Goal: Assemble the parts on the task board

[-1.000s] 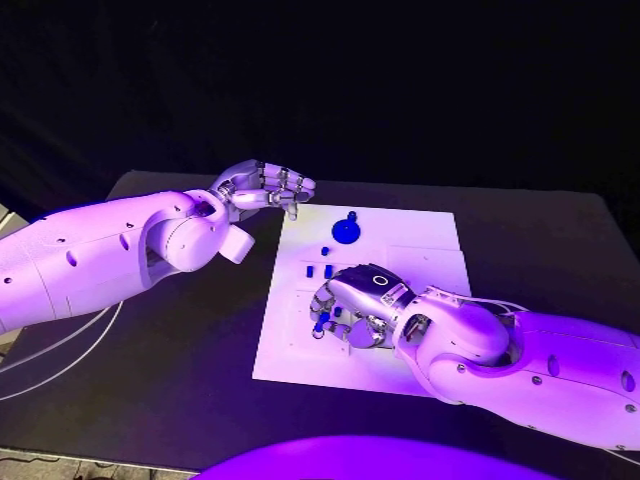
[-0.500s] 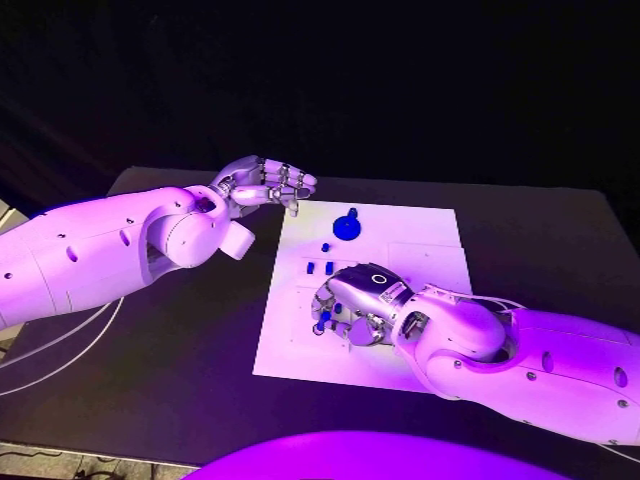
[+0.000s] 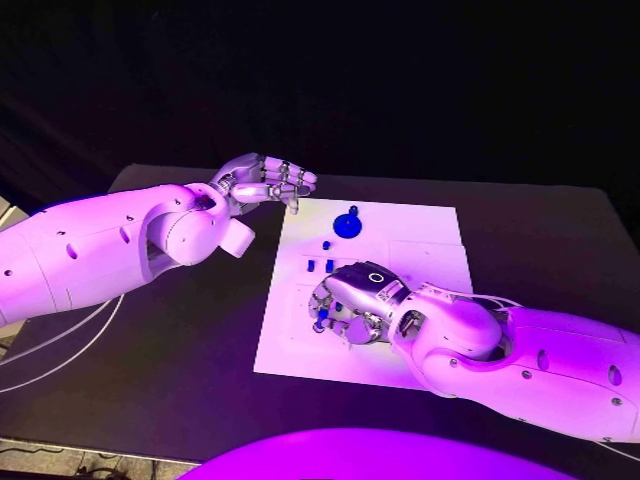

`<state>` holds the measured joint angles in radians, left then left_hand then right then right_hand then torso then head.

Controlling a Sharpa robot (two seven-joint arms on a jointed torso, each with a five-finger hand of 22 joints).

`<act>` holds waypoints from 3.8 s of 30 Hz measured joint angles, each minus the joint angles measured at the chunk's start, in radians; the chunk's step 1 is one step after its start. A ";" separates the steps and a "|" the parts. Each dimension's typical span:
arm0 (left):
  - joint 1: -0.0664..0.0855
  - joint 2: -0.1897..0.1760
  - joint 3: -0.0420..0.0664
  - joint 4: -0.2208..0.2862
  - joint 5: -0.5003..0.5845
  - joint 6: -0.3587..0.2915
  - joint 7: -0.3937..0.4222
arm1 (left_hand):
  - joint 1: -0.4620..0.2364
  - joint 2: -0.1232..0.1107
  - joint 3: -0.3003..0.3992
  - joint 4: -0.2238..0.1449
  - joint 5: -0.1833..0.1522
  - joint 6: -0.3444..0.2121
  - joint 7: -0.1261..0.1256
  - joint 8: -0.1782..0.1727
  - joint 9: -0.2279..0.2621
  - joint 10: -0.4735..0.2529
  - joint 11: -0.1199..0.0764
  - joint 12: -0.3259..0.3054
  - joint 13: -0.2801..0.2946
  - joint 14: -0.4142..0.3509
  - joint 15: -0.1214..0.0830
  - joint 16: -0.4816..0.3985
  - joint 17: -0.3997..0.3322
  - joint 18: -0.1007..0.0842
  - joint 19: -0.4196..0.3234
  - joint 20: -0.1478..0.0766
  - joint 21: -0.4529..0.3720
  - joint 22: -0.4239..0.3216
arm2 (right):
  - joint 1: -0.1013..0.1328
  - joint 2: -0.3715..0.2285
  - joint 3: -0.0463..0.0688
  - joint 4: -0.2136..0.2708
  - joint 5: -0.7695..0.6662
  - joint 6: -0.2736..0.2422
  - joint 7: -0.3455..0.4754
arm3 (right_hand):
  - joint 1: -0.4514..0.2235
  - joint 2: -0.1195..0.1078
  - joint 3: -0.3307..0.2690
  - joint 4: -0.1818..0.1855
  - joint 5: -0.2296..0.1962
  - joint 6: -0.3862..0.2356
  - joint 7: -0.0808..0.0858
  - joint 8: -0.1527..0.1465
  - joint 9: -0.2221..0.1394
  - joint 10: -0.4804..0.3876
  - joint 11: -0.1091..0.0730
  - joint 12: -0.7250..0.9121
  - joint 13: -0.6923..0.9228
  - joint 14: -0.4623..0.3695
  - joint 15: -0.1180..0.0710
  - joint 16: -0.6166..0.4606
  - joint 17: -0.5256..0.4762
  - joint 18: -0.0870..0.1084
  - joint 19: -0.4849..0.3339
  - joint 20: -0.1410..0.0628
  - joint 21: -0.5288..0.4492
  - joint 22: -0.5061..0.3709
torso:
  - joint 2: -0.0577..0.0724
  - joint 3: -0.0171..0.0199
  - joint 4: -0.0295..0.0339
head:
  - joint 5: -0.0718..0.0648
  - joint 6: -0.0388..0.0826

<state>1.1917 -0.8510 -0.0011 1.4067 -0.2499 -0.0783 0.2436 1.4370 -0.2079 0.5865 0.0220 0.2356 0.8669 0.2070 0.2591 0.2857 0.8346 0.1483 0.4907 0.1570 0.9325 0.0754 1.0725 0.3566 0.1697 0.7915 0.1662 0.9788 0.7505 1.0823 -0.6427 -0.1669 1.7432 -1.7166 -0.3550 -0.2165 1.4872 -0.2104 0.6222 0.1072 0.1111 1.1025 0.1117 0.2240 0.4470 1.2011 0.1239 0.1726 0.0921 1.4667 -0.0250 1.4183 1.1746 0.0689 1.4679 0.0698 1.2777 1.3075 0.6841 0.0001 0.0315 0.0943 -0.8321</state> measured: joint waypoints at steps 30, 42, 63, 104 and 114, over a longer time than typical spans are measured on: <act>0.000 -0.001 0.000 -0.002 0.000 0.002 -0.002 | 0.000 0.000 -0.003 -0.003 0.000 0.000 0.000 0.000 0.000 -0.004 0.004 0.000 -0.001 0.000 0.000 0.000 0.000 0.000 0.000 0.000 0.000 0.000 | -0.012 -0.013 -0.003 0.014 -0.024 -0.036 -0.015 | 0.000 0.000 0.006 -0.008 0.004 -0.001 0.005 0.004 0.002 -0.001 0.000 0.001 0.006 0.000 0.000 0.000 -0.002 0.000 0.000 0.000 -0.004 0.000 | -0.001 -0.0012 0.0001 | 0.005 0.000; 0.000 -0.001 0.000 -0.002 0.000 0.003 -0.003 | 0.000 0.000 -0.003 -0.003 0.000 0.000 0.000 0.000 0.000 -0.004 0.004 0.000 -0.001 0.000 0.000 0.000 0.000 0.000 0.000 0.000 0.000 0.000 | -0.015 -0.012 -0.004 0.022 -0.029 -0.050 -0.023 | -0.003 0.003 0.007 -0.010 0.004 -0.001 0.005 0.004 0.001 -0.001 -0.001 -0.007 0.006 0.000 0.000 0.000 -0.002 0.000 0.000 0.000 -0.004 0.001 | -0.001 -0.0004 0.0000 | 0.007 -0.002; 0.000 -0.001 0.000 -0.003 0.000 0.004 -0.004 | 0.000 0.000 -0.003 -0.003 0.000 0.000 0.000 0.000 0.000 -0.004 0.004 0.000 -0.001 0.000 0.000 0.000 0.000 0.000 0.000 0.000 0.000 0.000 | -0.017 -0.013 -0.004 0.021 -0.028 -0.044 -0.023 | -0.010 -0.002 0.007 -0.012 0.007 -0.001 0.005 0.004 0.003 0.001 0.001 -0.006 0.006 0.000 0.000 0.000 0.000 0.000 0.000 0.000 -0.004 0.000 | -0.001 -0.0004 -0.0006 | 0.008 -0.003; 0.000 -0.003 0.000 -0.002 0.000 0.004 -0.006 | 0.000 0.000 0.000 -0.006 0.000 0.000 0.000 0.006 -0.001 -0.004 0.004 0.000 -0.002 0.000 0.000 0.000 0.001 0.000 -0.004 0.004 0.000 0.001 | -0.022 -0.021 -0.005 -0.001 0.009 -0.027 -0.003 | -0.033 0.007 -0.374 0.078 0.013 -0.159 0.024 -0.122 -0.064 -0.227 -0.016 -0.050 -0.025 0.000 0.036 -0.062 -0.131 0.032 -0.036 0.033 -0.355 -0.075 | -0.001 -0.0004 0.0005 | -0.001 0.008; 0.000 -0.004 0.000 -0.003 0.000 0.005 -0.007 | 0.000 0.000 0.000 -0.006 0.000 0.000 0.000 0.006 -0.001 -0.004 0.004 0.000 -0.002 0.000 0.000 0.000 0.001 0.000 -0.004 0.004 0.000 0.001 | 0.016 -0.122 0.000 0.064 0.040 -0.081 0.006 | 0.037 0.023 -0.480 0.160 0.018 -0.165 0.029 -0.139 -0.086 -0.254 -0.015 -0.009 -0.024 0.000 0.036 -0.071 -0.144 0.031 -0.029 0.040 -0.374 -0.086 | -0.003 0.0002 -0.0023 | -0.009 0.016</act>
<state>1.1916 -0.8547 -0.0012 1.4035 -0.2500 -0.0731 0.2367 1.4370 -0.2078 0.5865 0.0163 0.2356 0.8669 0.2069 0.2649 0.2845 0.8310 0.1520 0.4907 0.1547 0.9326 0.0754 1.0725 0.3572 0.1697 0.7879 0.1700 0.9788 0.7516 1.0985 -0.7643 -0.1670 1.8073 -1.6768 -0.4358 -0.2106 1.5244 -0.1875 0.1418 0.2675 0.1294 0.9380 0.1407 0.0849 0.3606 0.9468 0.1092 0.1638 0.0676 1.4665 0.0108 1.3476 1.0307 0.1004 1.4393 0.1096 0.9041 1.2211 0.6811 0.0003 0.0292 0.0852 -0.8163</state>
